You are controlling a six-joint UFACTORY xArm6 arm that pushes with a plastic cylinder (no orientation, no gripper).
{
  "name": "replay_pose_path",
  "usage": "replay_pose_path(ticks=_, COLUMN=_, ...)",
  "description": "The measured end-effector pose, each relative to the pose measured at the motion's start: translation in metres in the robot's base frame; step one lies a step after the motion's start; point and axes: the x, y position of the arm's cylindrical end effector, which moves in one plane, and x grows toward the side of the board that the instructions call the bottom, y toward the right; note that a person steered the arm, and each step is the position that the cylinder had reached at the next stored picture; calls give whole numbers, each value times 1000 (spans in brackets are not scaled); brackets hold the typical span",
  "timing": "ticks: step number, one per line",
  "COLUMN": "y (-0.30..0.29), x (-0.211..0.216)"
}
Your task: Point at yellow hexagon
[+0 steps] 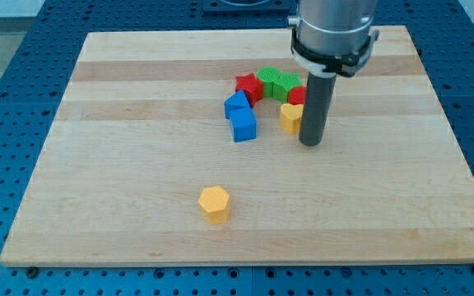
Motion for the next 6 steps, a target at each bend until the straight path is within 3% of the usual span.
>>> replay_pose_path(ticks=2, y=-4, x=92)
replay_pose_path(ticks=4, y=-57, x=154)
replay_pose_path(ticks=6, y=-139, x=155)
